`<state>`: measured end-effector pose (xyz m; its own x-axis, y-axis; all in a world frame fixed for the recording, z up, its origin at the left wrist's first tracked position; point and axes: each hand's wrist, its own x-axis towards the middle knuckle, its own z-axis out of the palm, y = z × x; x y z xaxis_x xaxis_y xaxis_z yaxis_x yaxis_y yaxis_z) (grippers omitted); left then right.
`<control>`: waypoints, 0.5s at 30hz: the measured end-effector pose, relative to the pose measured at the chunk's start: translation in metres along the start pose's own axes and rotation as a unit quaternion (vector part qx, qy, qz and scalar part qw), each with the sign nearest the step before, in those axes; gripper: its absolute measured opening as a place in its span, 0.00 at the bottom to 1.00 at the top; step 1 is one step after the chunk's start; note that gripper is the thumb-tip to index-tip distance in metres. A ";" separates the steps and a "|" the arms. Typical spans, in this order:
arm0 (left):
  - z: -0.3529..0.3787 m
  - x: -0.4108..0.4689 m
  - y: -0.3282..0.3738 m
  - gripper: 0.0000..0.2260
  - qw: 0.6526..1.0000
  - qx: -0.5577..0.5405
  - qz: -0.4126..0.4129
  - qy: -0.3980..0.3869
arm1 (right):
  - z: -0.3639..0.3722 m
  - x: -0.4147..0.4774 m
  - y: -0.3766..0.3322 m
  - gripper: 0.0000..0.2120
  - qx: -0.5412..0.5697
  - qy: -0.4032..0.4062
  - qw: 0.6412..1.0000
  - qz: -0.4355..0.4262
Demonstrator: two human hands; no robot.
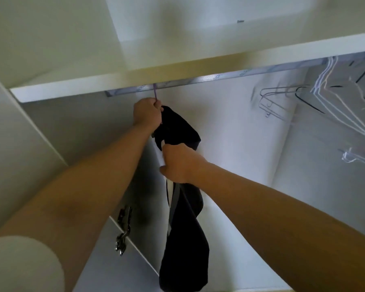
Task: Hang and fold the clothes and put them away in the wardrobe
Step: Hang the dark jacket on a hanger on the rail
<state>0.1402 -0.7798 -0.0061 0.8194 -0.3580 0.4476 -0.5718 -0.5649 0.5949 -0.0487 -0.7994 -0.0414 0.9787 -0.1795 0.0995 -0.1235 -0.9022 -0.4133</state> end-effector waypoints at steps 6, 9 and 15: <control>-0.026 0.005 -0.028 0.14 0.998 -0.001 -0.062 0.031 | 0.022 0.015 -0.016 0.13 0.014 -0.007 0.999 -0.029; -0.029 0.003 -0.029 0.13 0.995 -0.006 -0.088 0.034 | 0.031 0.018 -0.018 0.13 0.021 -0.016 0.999 -0.025; -0.035 -0.008 0.005 0.14 0.953 0.291 -0.080 -0.017 | 0.030 0.010 -0.001 0.15 0.090 -0.023 0.996 0.000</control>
<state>0.1296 -0.7542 0.0168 0.9006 -0.2509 0.3549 -0.3284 -0.9278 0.1774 -0.0339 -0.7884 -0.0674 0.9857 -0.1574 0.0594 -0.0960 -0.8165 -0.5693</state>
